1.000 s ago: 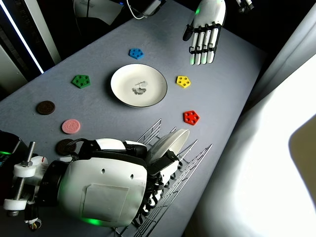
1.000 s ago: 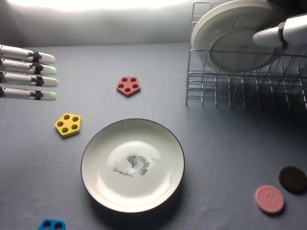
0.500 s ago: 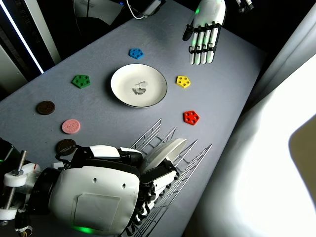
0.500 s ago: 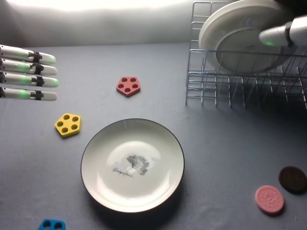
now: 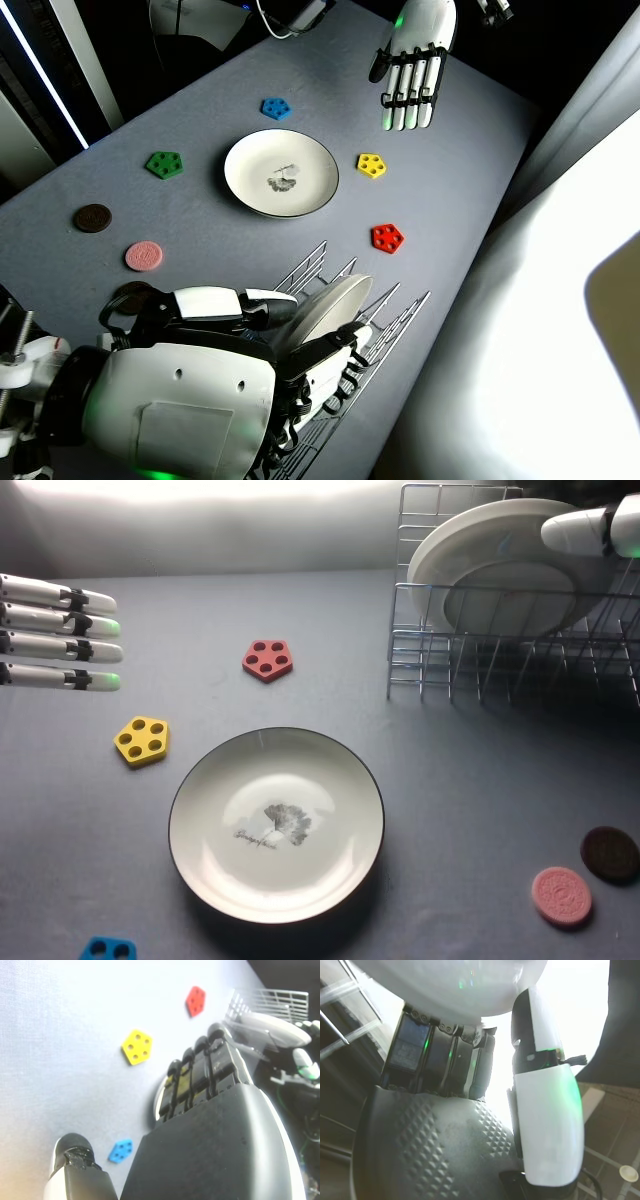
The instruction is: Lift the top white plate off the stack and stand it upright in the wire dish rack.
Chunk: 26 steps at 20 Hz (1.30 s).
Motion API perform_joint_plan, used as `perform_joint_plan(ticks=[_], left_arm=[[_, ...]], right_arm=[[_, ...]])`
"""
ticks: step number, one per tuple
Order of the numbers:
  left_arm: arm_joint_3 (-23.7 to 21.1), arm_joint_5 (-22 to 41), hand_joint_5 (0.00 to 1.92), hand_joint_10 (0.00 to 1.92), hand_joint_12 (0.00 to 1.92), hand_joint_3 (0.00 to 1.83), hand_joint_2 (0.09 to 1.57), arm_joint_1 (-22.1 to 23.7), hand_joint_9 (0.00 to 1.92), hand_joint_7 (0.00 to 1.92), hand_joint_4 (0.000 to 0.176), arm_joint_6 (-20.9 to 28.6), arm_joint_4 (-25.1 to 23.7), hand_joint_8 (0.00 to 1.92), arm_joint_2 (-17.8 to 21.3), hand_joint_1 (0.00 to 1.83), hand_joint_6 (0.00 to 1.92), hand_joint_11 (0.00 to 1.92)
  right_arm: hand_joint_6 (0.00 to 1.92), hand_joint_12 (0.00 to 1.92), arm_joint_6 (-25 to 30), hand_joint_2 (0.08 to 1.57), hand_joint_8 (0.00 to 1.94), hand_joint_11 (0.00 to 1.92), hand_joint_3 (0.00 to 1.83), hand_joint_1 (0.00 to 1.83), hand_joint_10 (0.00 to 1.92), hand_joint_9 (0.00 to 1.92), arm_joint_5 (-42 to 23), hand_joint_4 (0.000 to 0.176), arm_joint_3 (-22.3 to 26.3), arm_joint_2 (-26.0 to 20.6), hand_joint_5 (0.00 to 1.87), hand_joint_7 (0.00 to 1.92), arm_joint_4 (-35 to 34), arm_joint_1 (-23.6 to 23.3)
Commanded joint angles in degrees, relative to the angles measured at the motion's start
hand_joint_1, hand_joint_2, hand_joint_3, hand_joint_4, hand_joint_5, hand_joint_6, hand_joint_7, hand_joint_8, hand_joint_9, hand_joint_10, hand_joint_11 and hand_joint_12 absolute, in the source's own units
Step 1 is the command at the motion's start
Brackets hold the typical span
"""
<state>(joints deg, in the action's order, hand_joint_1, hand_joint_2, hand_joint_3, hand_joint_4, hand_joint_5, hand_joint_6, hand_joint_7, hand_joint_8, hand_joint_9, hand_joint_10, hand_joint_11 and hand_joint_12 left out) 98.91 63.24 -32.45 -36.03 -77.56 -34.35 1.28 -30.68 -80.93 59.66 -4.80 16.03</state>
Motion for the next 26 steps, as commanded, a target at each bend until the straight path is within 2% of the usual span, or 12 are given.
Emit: perform_joint_plan(ticks=[1, 4, 6, 12, 17, 26], left_arm=[[0.16, 2.31, 0.03, 0.0, 0.01, 0.0, 0.87, 0.91, 0.02, 0.02, 0.0, -0.24, 4.34, 0.0, 0.72, 0.12, 0.0, 0.05], [0.15, 2.9, 0.03, 0.0, 0.01, 0.0, 0.87, 0.84, 0.02, 0.02, 0.0, -0.02, 4.59, 0.0, 0.75, 0.15, 0.0, 0.05], [0.2, 2.73, 0.04, 0.01, 0.02, 0.0, 0.87, 0.85, 0.03, 0.03, 0.0, -0.05, 4.96, 0.01, 0.75, 0.14, 0.01, 0.06], [-0.44, 2.12, 0.04, 0.0, 0.01, 0.0, 0.87, 0.85, 0.03, 0.03, 0.0, -0.06, 5.9, 0.0, 0.78, 0.15, 0.0, 0.04], [-0.79, 3.66, 0.03, 0.0, 0.01, 0.0, 0.87, 0.85, 0.03, 0.02, 0.0, -0.39, 8.24, 0.0, 0.74, 0.14, 0.0, 0.05], [-1.78, 1.55, 0.04, 0.01, 0.02, 0.0, 0.86, 0.8, 0.04, 0.03, 0.0, 0.65, 10.33, 0.01, 0.71, 0.13, 0.01, 0.08]], right_arm=[[0.0, 0.08, 0.67, 1.03, 0.01, 1.0, 0.0, 1.16, 0.01, 0.89, -7.55, 0.0, -0.23, -1.0, 0.77, 0.83, -0.66, -0.12], [0.0, 0.07, 0.68, 1.0, 0.0, 0.99, 0.0, 1.14, 0.0, 0.87, -8.75, 0.0, -0.31, -1.0, 0.74, 0.8, 0.5, 0.14], [0.0, 0.05, 0.66, 1.03, 0.0, 0.93, 0.0, 1.07, 0.0, 0.82, -9.73, 0.0, -0.44, -0.82, 0.67, 0.75, 1.69, 0.34], [0.0, 0.0, -0.38, 0.97, 0.0, 0.82, 0.0, 0.94, 0.0, 0.7, -12.19, 0.0, -2.43, 0.16, 0.56, 0.63, 3.2, 1.27], [0.0, 0.0, -2.37, 0.97, 0.0, 0.76, 0.0, 0.92, 0.0, 0.66, -14.53, 0.0, -3.72, 1.15, 0.54, 0.61, 4.83, 2.22], [0.0, 0.0, -3.2, 0.97, 0.0, 0.71, 0.0, 0.89, 0.0, 0.6, -17.29, 0.0, -4.46, 1.8, 0.5, 0.55, 6.92, 1.33]])
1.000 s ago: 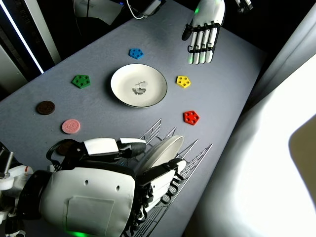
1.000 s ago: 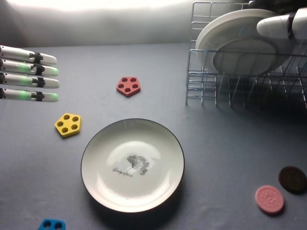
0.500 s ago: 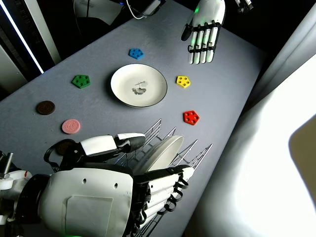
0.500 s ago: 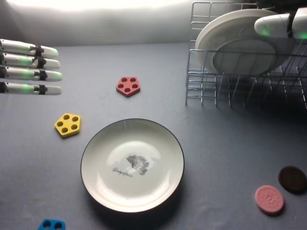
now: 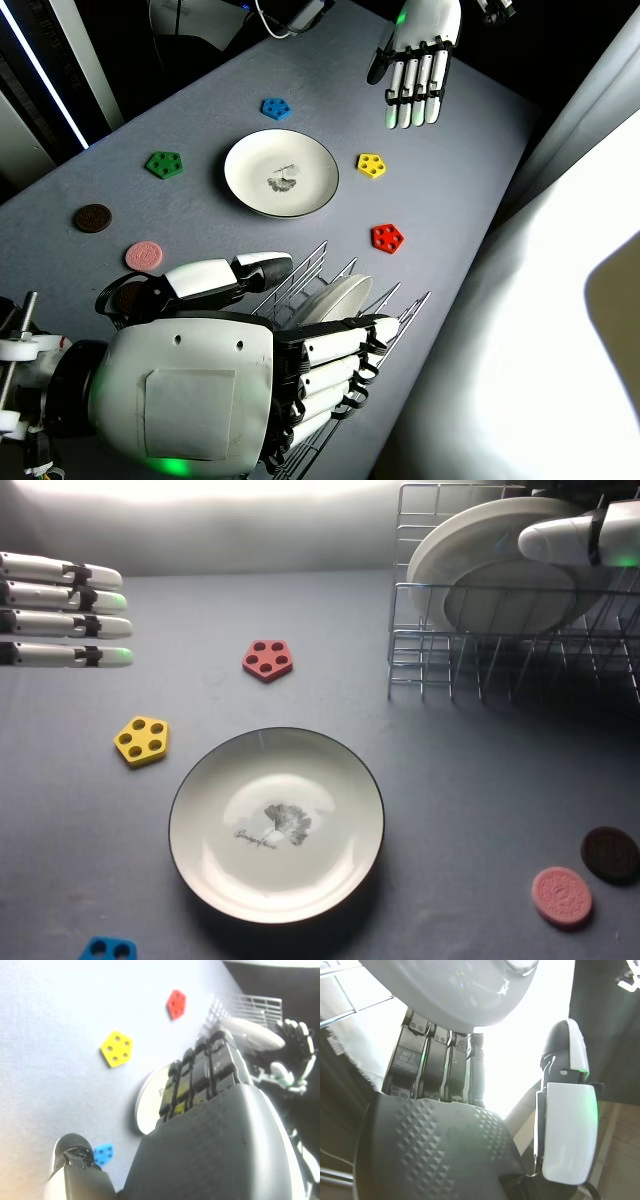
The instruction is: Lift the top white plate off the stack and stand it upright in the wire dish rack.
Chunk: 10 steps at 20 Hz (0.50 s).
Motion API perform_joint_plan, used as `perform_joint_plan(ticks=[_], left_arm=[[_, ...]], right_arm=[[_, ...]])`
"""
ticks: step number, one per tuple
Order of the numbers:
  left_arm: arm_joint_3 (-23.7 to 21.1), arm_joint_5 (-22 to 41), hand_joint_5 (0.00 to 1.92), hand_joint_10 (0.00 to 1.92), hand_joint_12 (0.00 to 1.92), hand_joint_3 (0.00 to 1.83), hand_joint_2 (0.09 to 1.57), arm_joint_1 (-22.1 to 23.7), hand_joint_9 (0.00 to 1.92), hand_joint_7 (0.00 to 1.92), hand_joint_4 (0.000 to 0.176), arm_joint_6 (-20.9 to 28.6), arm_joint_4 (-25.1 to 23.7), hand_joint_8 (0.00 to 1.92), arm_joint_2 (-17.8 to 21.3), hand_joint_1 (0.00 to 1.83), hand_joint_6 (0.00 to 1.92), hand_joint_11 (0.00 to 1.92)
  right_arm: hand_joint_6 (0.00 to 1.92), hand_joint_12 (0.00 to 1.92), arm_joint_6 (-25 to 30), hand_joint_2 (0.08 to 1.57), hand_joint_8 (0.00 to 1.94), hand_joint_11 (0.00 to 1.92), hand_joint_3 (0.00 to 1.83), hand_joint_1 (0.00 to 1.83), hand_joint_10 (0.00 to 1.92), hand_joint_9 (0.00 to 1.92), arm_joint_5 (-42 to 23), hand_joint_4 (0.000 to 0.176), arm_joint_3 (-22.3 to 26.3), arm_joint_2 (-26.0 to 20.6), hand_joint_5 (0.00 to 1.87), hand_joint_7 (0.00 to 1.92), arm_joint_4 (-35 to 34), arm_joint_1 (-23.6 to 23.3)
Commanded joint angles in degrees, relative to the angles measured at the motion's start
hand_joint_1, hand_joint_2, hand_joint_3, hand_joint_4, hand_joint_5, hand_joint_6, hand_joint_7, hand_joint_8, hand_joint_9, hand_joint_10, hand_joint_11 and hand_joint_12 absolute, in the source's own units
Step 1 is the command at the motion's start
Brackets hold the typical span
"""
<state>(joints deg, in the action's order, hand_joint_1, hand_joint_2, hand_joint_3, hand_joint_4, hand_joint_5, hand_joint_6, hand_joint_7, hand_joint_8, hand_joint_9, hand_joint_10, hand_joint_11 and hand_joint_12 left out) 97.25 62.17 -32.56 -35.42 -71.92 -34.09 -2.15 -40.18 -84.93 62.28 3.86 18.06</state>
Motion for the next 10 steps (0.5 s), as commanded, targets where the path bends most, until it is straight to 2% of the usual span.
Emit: perform_joint_plan(ticks=[1, 8, 10], left_arm=[[-0.56, 2.6, 0.04, 0.01, 0.03, 0.0, 0.86, 0.91, 0.05, 0.03, 0.0, 0.22, 4.96, 0.01, 0.48, 0.13, 0.01, 0.09], [-1.46, 3.01, 0.02, 0.0, 0.02, 0.0, 0.86, 0.8, 0.01, 0.01, 0.0, 1.05, 5.85, 0.0, 0.73, 0.14, 0.0, 0.06], [-1.51, 2.9, 0.01, 0.0, 0.01, 0.0, 0.86, 0.76, 0.0, 0.0, 0.0, 1.08, 5.87, 0.0, 0.79, 0.13, 0.0, 0.05]], right_arm=[[0.0, 0.0, 0.23, 0.97, 0.0, 0.68, 0.0, 0.89, 0.0, 0.58, -7.9, 0.0, -0.42, -0.82, 0.5, 0.55, -1.62, -0.89], [0.0, 0.0, 0.24, 0.99, 0.0, 0.57, 0.0, 0.8, 0.0, 0.49, -8.04, 0.0, 0.06, -0.92, 0.42, 0.48, -1.33, -2.24], [0.0, 0.0, 0.24, 0.98, 0.0, 0.55, 0.0, 0.84, 0.0, 0.46, -8.05, 0.0, 0.05, -0.91, 0.41, 0.44, -1.33, -2.41]])
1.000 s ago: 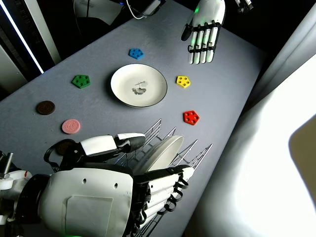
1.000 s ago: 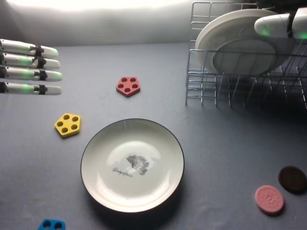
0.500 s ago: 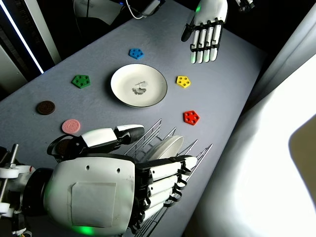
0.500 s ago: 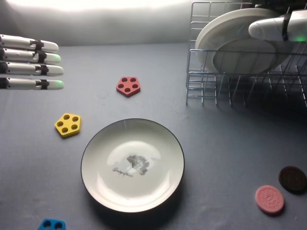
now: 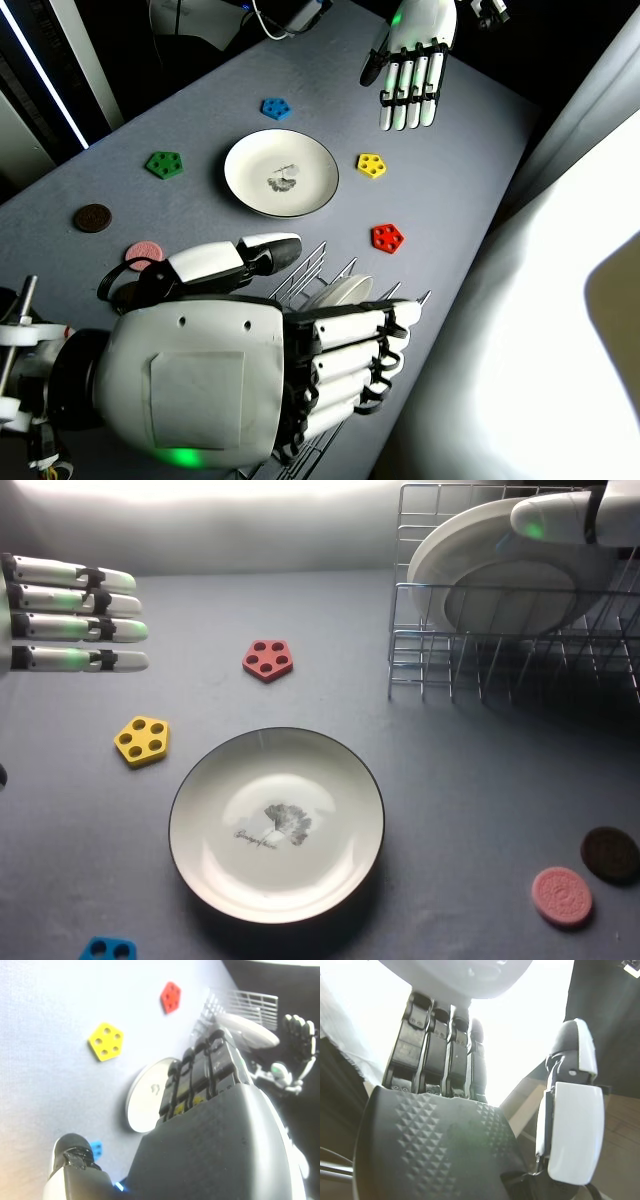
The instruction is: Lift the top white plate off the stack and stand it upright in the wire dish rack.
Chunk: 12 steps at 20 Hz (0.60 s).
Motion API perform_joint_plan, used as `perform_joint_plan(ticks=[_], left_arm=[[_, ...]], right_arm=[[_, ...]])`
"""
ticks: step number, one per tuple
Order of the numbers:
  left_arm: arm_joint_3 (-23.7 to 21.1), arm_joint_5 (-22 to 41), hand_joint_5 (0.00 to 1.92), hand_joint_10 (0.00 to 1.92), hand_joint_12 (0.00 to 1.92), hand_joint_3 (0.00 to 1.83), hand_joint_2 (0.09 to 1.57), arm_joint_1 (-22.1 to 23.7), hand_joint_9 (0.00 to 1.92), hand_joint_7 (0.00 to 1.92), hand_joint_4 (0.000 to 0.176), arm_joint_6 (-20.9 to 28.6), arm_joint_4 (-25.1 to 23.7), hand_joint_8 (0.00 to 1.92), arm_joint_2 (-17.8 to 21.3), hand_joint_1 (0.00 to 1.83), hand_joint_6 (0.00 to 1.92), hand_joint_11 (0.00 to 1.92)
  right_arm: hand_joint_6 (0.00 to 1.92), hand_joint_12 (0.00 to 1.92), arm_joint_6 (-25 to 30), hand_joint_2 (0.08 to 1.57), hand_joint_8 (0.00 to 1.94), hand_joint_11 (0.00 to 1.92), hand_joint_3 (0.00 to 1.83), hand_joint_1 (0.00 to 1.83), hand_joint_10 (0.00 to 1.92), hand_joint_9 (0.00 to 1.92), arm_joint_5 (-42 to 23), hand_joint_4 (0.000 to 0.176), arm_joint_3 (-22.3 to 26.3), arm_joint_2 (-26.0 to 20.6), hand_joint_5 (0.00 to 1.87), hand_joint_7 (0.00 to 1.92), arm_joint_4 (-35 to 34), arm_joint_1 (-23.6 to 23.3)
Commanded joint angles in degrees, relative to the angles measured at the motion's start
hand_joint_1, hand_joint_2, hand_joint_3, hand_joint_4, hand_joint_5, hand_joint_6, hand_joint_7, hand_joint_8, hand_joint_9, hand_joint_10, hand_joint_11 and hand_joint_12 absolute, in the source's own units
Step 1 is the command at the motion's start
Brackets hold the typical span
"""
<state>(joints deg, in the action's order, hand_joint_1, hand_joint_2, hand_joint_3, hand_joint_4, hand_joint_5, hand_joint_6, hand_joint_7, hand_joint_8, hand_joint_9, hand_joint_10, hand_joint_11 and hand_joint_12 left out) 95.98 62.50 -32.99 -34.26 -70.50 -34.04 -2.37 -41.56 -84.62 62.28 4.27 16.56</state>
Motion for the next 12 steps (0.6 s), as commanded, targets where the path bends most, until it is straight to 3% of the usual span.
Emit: perform_joint_plan(ticks=[1, 7, 12], left_arm=[[-0.24, 2.55, 0.01, 0.0, 0.02, 0.0, 0.86, 1.2, 0.0, 0.0, 0.0, -0.07, 4.45, 0.0, 0.75, 0.15, 0.0, 0.06], [-0.58, 1.62, 0.02, 0.01, 0.02, 0.0, 0.86, 1.21, 0.02, 0.01, 0.0, -0.1, 5.97, 0.0, 0.75, 0.17, 0.01, 0.06], [-1.3, 1.78, 0.01, 0.0, 0.01, 0.0, 0.86, 1.18, 0.0, 0.0, 0.0, -0.08, 5.98, 0.0, 0.76, 0.16, 0.0, 0.04]], right_arm=[[0.0, 0.0, 0.46, 0.98, 0.0, 0.52, 0.0, 0.81, 0.0, 0.44, -6.67, 0.0, -0.26, -0.91, 0.38, 0.41, -1.73, -0.9], [0.0, 0.0, 0.46, 1.01, 0.0, 0.42, 0.01, 0.69, 0.0, 0.37, -6.83, 0.0, -0.26, -0.89, 0.29, 0.36, -1.17, -0.98], [0.0, 0.0, 0.17, 0.98, 0.0, 0.36, 0.0, 0.69, 0.0, 0.28, -9.49, 0.0, -0.15, -1.23, 0.19, 0.26, 1.16, -1.26]])
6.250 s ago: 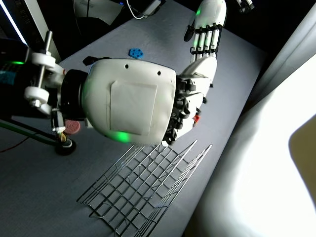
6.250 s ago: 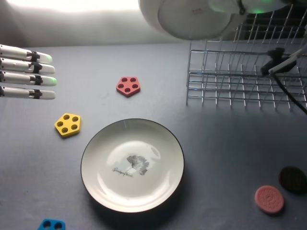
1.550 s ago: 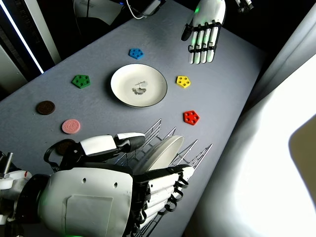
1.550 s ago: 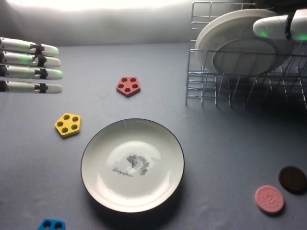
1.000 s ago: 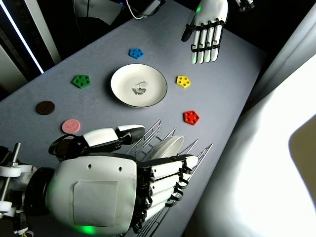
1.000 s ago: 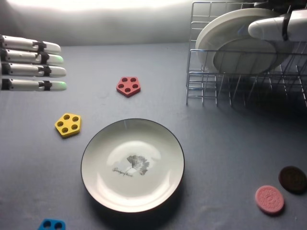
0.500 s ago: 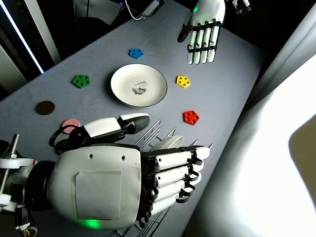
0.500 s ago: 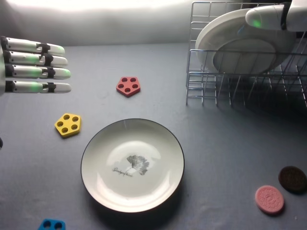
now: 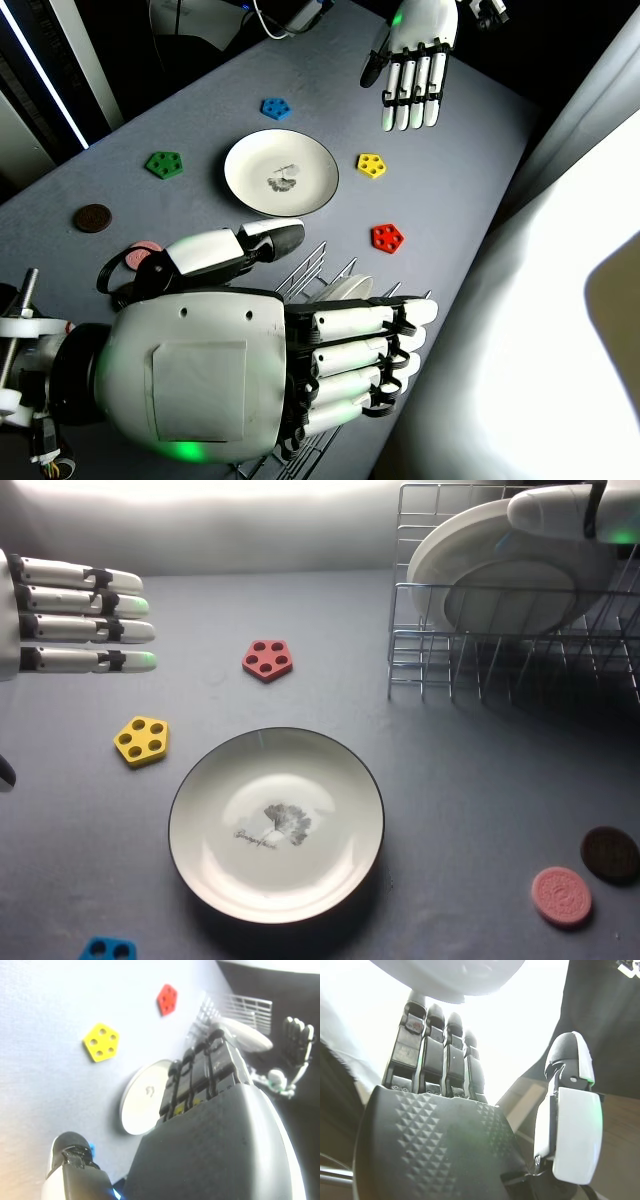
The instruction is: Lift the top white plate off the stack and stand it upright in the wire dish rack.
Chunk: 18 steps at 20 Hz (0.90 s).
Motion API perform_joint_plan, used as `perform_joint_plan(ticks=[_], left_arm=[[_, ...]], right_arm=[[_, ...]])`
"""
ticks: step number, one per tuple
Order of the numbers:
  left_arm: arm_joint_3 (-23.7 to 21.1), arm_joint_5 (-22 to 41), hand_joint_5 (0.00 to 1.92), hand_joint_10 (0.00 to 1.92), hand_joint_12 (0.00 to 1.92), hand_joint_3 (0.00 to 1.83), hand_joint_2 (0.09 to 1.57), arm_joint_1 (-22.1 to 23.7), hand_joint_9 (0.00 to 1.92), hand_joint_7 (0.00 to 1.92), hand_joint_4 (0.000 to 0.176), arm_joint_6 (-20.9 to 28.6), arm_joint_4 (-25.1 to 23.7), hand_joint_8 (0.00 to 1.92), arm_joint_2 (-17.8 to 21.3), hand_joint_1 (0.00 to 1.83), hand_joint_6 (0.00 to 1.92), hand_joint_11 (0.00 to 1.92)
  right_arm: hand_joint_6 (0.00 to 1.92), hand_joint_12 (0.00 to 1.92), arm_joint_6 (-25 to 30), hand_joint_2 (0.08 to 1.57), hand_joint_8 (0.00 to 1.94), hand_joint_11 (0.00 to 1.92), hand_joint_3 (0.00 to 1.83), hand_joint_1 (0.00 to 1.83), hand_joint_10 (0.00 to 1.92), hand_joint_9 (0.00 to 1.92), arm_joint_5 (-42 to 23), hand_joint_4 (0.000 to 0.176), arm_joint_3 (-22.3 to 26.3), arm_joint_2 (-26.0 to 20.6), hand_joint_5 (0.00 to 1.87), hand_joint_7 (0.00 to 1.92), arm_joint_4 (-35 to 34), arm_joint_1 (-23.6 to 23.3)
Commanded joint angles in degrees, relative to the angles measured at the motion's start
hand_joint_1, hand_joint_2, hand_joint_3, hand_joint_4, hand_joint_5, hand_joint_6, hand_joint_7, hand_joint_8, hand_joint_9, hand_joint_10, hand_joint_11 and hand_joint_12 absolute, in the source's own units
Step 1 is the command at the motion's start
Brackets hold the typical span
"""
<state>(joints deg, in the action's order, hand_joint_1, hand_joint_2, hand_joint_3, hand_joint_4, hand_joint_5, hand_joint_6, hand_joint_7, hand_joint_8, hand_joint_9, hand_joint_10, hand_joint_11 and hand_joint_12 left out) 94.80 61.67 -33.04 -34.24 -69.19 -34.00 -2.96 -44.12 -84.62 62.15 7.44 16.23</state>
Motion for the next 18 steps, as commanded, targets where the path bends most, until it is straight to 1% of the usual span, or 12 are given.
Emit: perform_joint_plan(ticks=[1, 6, 8, 12, 14, 18], left_arm=[[-0.15, 2.5, 0.0, 0.0, 0.03, 0.0, 0.86, 1.22, 0.01, 0.0, 0.0, -0.12, 4.66, 0.0, 0.72, 0.16, 0.0, 0.08], [-0.07, 2.43, 0.0, 0.0, 0.02, 0.0, 0.87, 1.21, 0.0, 0.0, 0.0, -0.16, 4.64, 0.0, 0.84, 0.14, 0.0, 0.06], [-0.03, 2.18, 0.01, 0.0, 0.03, 0.0, 0.86, 1.2, 0.01, 0.0, 0.0, -0.21, 4.64, 0.0, 0.92, 0.14, 0.0, 0.09], [-0.07, 2.38, 0.02, 0.0, 0.02, 0.0, 0.87, 1.2, 0.0, 0.0, 0.0, -0.18, 5.01, 0.0, 1.01, 0.16, 0.0, 0.07], [-0.05, 2.69, 0.03, 0.0, 0.03, 0.0, 0.87, 1.17, 0.01, 0.01, 0.0, -0.17, 5.11, 0.0, 1.13, 0.15, 0.01, 0.09], [-0.02, 2.66, 0.0, 0.0, 0.02, 0.0, 0.87, 1.04, 0.0, 0.0, 0.0, -0.25, 5.1, 0.0, 1.46, 0.15, 0.0, 0.07]], right_arm=[[0.0, 0.0, 0.09, 0.96, 0.0, 0.33, 0.0, 0.7, 0.0, 0.25, -8.21, 0.0, -0.09, -1.2, 0.15, 0.23, -1.62, -0.98], [0.0, 0.0, -1.64, 0.96, 0.0, 0.32, 0.0, 0.72, 0.0, 0.25, -10.14, 0.0, -0.3, -1.39, 0.15, 0.24, -0.73, -1.21], [0.0, 0.01, -2.44, 0.97, 0.0, 0.34, 0.0, 0.68, 0.01, 0.26, -11.14, 0.0, -0.32, -1.53, 0.15, 0.24, -0.21, -1.3], [0.0, 0.0, -3.58, 0.97, 0.0, 0.31, 0.0, 0.69, 0.0, 0.25, -13.0, 0.0, -0.65, -1.94, 0.15, 0.24, 1.68, -1.49], [0.01, 0.01, -4.38, 0.96, 0.0, 0.32, 0.0, 0.72, 0.0, 0.26, -14.84, 0.0, -0.64, -2.13, 0.17, 0.25, 3.23, -1.49], [0.0, 0.0, -7.85, 0.97, 0.0, 0.3, 0.0, 0.69, 0.0, 0.25, -19.37, 0.0, -0.6, -2.81, 0.16, 0.24, 8.45, -1.61]])
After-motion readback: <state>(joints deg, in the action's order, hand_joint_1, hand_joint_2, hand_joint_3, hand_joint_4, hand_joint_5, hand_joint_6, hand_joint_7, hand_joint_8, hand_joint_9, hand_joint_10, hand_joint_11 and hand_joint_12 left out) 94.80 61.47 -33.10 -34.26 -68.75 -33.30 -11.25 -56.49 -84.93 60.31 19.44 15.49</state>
